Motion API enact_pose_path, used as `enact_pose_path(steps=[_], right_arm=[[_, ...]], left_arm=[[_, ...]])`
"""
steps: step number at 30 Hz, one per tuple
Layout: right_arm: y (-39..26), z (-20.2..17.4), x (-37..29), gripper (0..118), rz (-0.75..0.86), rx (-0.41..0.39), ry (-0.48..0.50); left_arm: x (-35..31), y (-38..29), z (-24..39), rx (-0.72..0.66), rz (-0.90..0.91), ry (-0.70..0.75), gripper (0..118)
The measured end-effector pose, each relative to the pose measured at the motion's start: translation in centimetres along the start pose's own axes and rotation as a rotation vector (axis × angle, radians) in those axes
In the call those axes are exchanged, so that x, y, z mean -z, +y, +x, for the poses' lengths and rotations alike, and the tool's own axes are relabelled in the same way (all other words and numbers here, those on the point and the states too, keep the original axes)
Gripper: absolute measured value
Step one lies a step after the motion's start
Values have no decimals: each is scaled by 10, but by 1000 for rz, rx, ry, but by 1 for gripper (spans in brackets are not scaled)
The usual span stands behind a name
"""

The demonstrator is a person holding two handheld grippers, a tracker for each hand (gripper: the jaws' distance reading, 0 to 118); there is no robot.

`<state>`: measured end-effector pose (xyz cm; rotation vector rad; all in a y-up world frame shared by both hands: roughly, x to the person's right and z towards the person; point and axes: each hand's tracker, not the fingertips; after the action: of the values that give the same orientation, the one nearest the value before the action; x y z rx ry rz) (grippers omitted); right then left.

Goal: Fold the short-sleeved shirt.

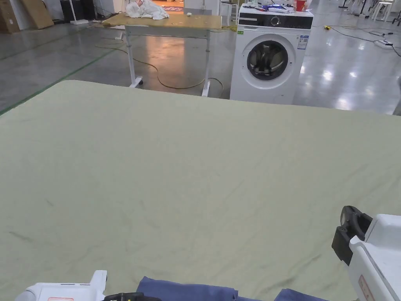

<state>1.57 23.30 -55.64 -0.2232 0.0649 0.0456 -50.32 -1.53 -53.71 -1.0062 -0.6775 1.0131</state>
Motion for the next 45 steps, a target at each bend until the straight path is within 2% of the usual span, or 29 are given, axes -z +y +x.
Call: enact_pose_path(steps=[2,3,4,8,16,18,22,26,28,36,45], right_arm=[[1,0,0,0,-7,19,7],[1,0,-1,0,-5,20,8],[0,-1,0,0,-4,13,8],[-2,0,0,0,-13,12,8],[-5,7,2,0,-31,15,-1],[-5,8,2,0,-31,19,-1],[-5,9,3,0,-29,14,7],[-8,6,6,0,-32,17,21],[-11,4,7,0,-39,23,30],[-25,5,4,0,-68,20,38],[-34,18,-2,0,-99,38,9]], left_arm=[[0,1,1,18,-12,35,37],[-1,3,3,50,-24,67,19],[-3,5,5,81,-27,106,17],[-7,5,15,74,-12,83,10],[-52,27,88,237,14,228,9],[-76,28,111,225,29,299,9],[-133,37,159,323,71,533,9],[-150,35,201,342,94,691,9],[-139,30,218,351,66,718,9],[-60,7,281,542,-51,725,10],[38,-4,270,513,-166,652,12]])
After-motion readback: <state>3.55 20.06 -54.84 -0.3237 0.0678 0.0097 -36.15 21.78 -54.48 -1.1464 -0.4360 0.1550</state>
